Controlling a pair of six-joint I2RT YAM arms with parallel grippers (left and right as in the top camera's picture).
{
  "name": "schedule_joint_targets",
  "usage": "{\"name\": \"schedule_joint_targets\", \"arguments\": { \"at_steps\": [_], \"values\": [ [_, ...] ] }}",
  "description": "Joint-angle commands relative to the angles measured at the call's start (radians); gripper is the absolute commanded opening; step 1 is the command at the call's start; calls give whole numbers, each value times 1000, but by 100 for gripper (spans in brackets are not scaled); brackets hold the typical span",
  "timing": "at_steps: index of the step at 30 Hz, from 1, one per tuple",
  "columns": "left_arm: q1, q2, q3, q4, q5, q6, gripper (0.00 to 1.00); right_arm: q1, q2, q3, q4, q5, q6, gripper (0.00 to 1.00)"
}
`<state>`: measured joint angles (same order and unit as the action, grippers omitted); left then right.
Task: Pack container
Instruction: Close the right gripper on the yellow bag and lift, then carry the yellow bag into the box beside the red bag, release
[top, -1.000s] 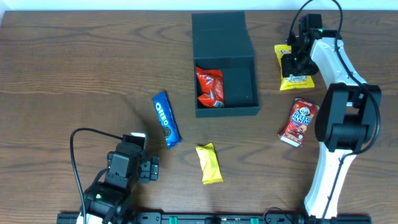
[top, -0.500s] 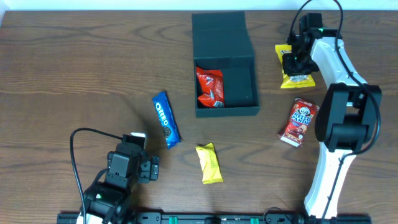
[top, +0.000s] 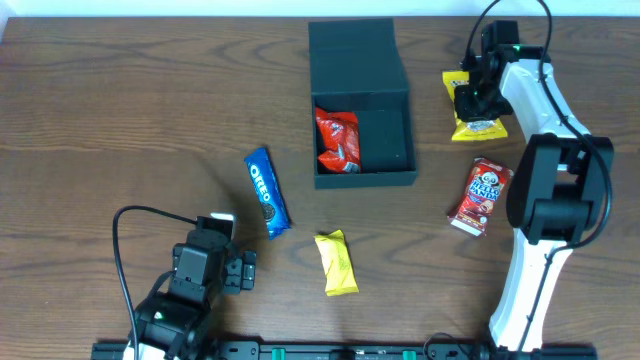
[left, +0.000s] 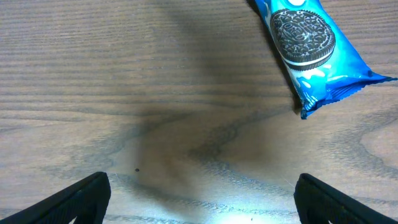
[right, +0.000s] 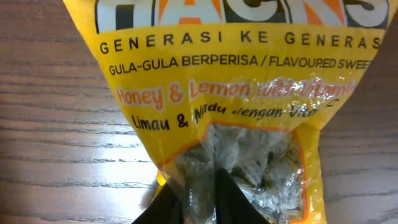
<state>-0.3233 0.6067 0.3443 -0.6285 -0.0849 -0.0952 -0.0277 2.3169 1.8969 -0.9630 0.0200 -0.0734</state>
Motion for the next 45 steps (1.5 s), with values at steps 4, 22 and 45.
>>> {"name": "schedule_joint_targets", "arguments": {
  "at_steps": [4, 22, 45],
  "values": [
    [4, -3, -1, -3, -3, 18, 95, 3, 25, 8, 0, -2, -3, 13],
    [4, -3, -1, -3, -3, 18, 95, 29, -29, 8, -31, -1, 17, 2],
    [4, -3, -1, -3, -3, 18, 95, 385, -494, 5, -216, -50, 381, 1]
  ]
}}
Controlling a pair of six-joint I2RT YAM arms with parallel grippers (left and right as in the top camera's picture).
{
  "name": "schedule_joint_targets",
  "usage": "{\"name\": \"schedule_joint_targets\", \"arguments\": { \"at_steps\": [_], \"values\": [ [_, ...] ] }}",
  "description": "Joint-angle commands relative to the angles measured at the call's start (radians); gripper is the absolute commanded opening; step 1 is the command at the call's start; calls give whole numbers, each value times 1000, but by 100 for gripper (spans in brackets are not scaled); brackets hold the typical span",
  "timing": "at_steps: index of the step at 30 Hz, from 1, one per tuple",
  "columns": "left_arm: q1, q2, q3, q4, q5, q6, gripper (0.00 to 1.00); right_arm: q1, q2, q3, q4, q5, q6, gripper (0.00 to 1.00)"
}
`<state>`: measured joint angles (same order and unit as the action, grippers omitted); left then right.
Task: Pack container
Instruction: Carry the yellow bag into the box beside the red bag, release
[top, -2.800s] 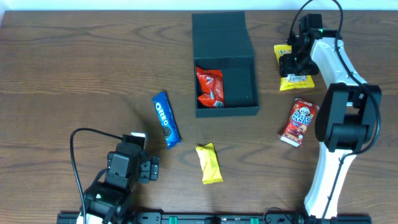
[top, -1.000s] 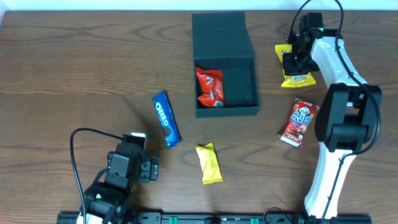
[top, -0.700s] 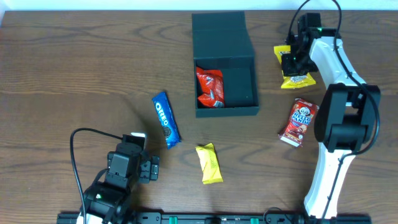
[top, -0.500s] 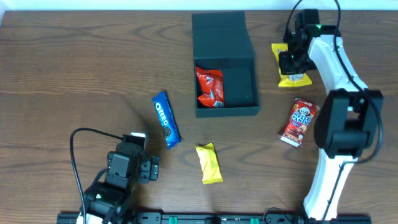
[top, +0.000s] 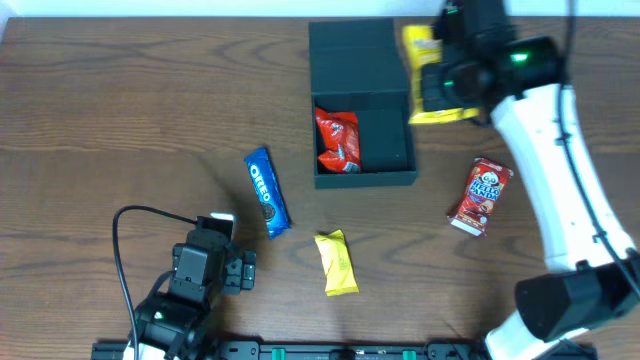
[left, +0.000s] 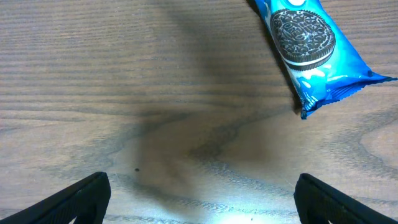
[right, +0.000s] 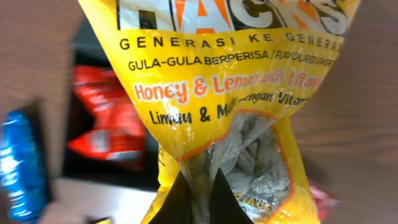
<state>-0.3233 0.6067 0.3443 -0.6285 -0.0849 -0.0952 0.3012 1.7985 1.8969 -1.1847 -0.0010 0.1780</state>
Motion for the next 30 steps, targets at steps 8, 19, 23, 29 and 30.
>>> {"name": "schedule_joint_targets", "arguments": {
  "at_steps": [8, 19, 23, 29, 30],
  "values": [
    [4, -3, -1, -3, -3, 18, 95, 148, 184, 5, 67, -29, 208, 1],
    [4, -3, -1, -3, -3, 18, 95, 144, 304, 3, 66, 27, 225, 1],
    [4, -3, -1, -3, -3, 18, 95, 137, 305, -12, 48, 27, 194, 1],
    [4, -3, -1, -3, -3, 18, 95, 128, 305, -75, 51, 76, 195, 1],
    [4, -3, -1, -3, -3, 18, 95, 125, 305, -82, 51, 91, 195, 1]
  ]
}}
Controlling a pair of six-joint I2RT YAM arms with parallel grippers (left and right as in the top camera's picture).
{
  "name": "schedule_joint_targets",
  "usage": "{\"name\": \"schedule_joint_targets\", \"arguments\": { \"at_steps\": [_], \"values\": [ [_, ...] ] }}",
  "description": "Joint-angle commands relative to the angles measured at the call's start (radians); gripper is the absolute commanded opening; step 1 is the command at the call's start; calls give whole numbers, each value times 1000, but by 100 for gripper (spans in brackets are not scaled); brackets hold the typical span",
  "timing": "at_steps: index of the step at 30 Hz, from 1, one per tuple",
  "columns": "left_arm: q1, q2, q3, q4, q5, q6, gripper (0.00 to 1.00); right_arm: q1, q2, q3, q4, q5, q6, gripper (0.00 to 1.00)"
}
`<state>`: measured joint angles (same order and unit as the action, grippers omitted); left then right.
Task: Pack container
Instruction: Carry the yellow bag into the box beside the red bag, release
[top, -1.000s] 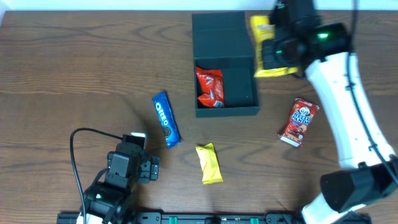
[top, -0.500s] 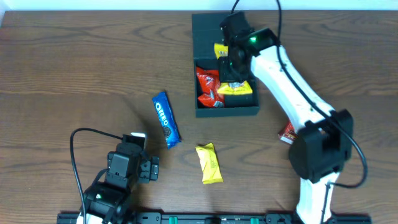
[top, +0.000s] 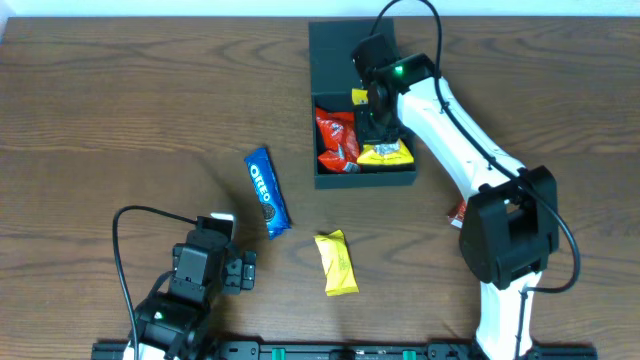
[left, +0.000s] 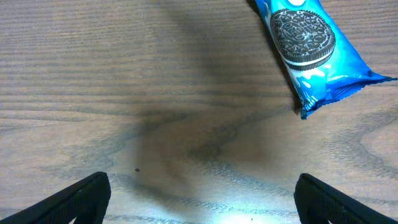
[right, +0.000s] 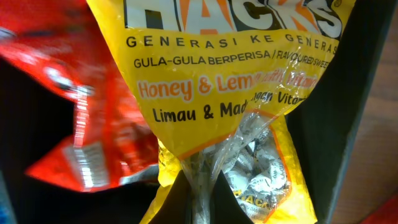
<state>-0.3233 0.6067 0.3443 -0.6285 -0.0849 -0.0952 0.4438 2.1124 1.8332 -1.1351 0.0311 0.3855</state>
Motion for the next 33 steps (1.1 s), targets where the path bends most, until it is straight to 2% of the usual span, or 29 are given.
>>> {"name": "schedule_joint_targets", "arguments": {
  "at_steps": [1, 17, 18, 21, 23, 33],
  "values": [
    [4, -3, -1, -3, -3, 18, 95, -21, -9, -23, 1, 65, -13, 1],
    [4, -3, -1, -3, -3, 18, 95, -38, -9, -25, 16, 70, -69, 2],
    [4, -3, -1, -3, -3, 18, 96, -37, -9, -25, 16, 70, -69, 10],
    [4, -3, -1, -3, -3, 18, 95, -34, -9, -25, 16, 69, -69, 72],
    [4, -3, -1, -3, -3, 18, 95, -30, -9, -25, 17, 70, -69, 99],
    [4, -3, -1, -3, -3, 18, 95, -24, -77, -21, 19, 70, -69, 99]
  ]
}}
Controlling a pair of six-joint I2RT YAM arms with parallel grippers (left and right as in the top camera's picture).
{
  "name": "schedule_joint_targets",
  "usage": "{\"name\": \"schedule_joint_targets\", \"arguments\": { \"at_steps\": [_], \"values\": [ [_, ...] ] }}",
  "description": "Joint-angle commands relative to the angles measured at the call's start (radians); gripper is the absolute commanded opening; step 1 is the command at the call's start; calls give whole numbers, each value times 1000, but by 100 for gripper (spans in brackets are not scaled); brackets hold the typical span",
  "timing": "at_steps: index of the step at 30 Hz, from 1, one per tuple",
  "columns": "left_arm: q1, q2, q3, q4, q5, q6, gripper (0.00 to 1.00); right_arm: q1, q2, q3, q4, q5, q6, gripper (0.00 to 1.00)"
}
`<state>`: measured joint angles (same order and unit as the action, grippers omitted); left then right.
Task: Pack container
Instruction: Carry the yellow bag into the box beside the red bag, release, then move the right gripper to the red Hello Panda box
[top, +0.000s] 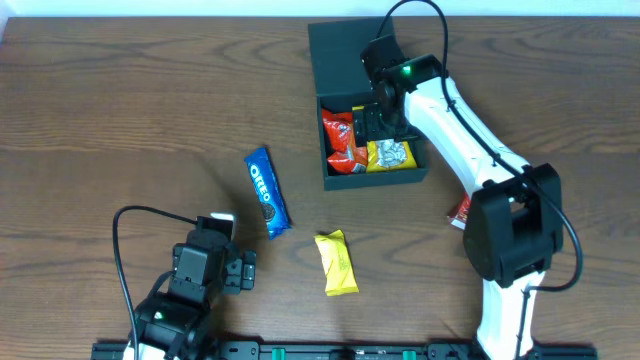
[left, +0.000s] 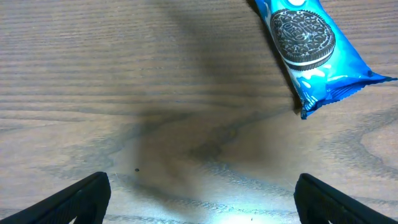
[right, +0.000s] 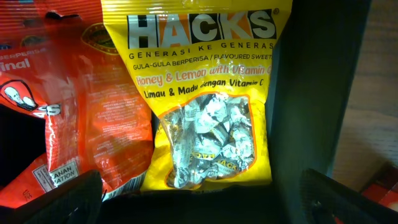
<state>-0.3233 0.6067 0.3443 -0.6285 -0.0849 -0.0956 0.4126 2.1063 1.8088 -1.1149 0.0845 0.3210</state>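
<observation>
The dark box (top: 345, 45) holds a red snack bag (top: 340, 140) on its left and the yellow Hacks sweets bag (top: 390, 154) on its right; both show in the right wrist view, yellow bag (right: 202, 118), red bag (right: 81, 118). My right gripper (right: 202, 202) hangs open just above the box, over the yellow bag, holding nothing. A blue Oreo pack (top: 266, 192), a yellow bar (top: 337, 262) and a red packet (top: 460, 210), half hidden by the right arm, lie on the table. My left gripper (left: 202, 202) rests open near the front edge, below the Oreo pack (left: 311, 53).
The box's lid (top: 350, 55) lies open toward the far side. The brown wooden table (top: 120, 110) stretches left of the box. A cable loops by the left arm's base (top: 195, 275).
My right gripper has let go of the yellow Hacks bag, which now lies flat in the box's right half. The box sits slightly further right. The left arm has not moved.
My right gripper was shut on the yellow Hacks bag lying on the table right of the box. Then it held the bag in the air beside the box, then down inside it next to the red bag. Now the bag rests there, released. The left gripper stayed open and still.
</observation>
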Motion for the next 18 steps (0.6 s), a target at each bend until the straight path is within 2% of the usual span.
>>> {"name": "schedule_joint_targets", "arguments": {
  "at_steps": [1, 7, 12, 15, 18],
  "values": [
    [4, -3, -1, -3, -3, 18, 95, 8, -95, 3, -3, 18, -4, 99],
    [4, -3, -1, -3, -3, 18, 95, 2, -267, 3, -58, 84, 7, 99],
    [4, -3, -1, -3, -3, 18, 95, -29, -411, -7, -185, 126, 136, 99],
    [4, -3, -1, -3, -3, 18, 95, -42, -490, -100, -206, 127, 207, 99],
    [4, -3, -1, -3, -3, 18, 95, -63, -582, -267, -154, 129, 298, 99]
  ]
}}
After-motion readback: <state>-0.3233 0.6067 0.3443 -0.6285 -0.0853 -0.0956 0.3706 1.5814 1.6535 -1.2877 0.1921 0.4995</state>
